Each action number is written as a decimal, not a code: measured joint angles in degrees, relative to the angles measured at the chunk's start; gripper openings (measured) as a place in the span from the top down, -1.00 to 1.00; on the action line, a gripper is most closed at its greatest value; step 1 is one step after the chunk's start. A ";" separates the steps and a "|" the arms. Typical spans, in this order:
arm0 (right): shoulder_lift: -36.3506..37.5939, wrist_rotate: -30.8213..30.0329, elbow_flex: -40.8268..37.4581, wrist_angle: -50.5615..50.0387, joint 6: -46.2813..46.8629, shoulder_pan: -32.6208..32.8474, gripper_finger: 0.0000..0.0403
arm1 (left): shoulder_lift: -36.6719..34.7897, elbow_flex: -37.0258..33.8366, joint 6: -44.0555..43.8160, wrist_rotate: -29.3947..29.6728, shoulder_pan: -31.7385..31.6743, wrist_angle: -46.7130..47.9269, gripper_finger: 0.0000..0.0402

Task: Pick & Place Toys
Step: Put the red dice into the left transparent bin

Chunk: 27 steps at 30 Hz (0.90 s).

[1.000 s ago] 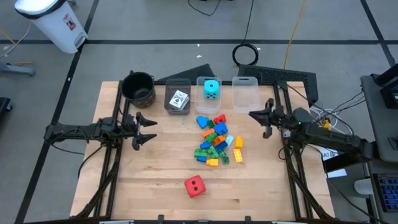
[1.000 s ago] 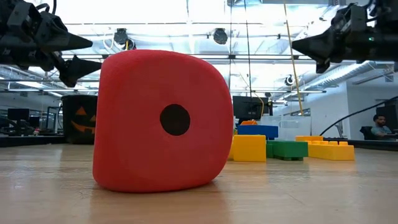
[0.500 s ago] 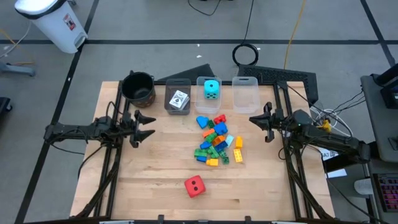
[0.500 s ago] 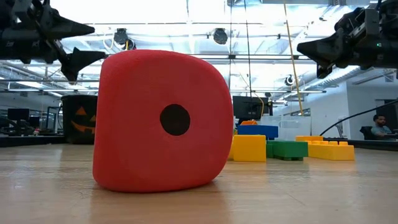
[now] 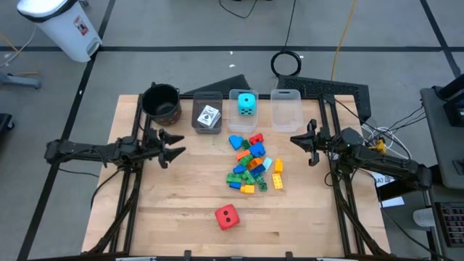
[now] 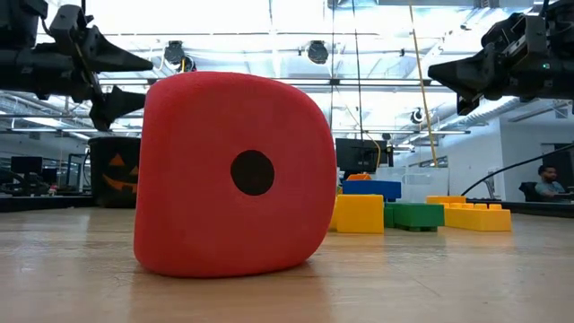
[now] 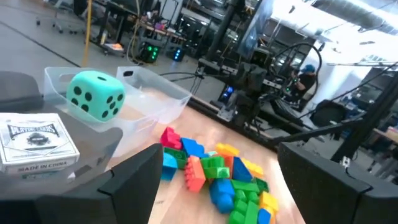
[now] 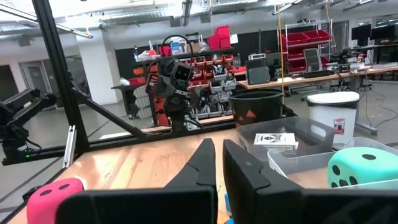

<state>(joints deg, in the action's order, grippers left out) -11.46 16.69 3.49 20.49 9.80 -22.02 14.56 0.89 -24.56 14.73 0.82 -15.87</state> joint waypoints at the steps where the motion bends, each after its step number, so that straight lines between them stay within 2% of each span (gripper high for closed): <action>1: 0.00 0.00 0.00 0.00 0.01 0.00 0.98 | 0.48 0.00 -0.27 0.48 0.00 -0.51 -0.61; 8: 0.00 0.00 -0.04 0.01 0.02 0.00 0.98 | 3.51 0.00 -9.68 2.37 0.00 -1.34 -0.61; 13: 0.00 -0.01 -0.07 0.02 0.02 0.00 0.98 | 5.95 0.00 -17.08 8.25 -0.94 -0.08 -0.61; 18: 0.00 -0.02 -0.07 0.02 0.01 0.00 0.98 | 9.16 0.00 -23.67 8.86 -2.15 2.53 -0.61; 27: -0.01 -0.02 -0.11 0.02 0.00 -0.01 0.98 | 15.92 0.00 -26.33 11.66 -3.88 2.40 -0.61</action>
<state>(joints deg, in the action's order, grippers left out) -11.47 16.67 3.38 20.51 9.81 -22.03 30.48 0.89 -50.89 26.39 -3.06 -13.47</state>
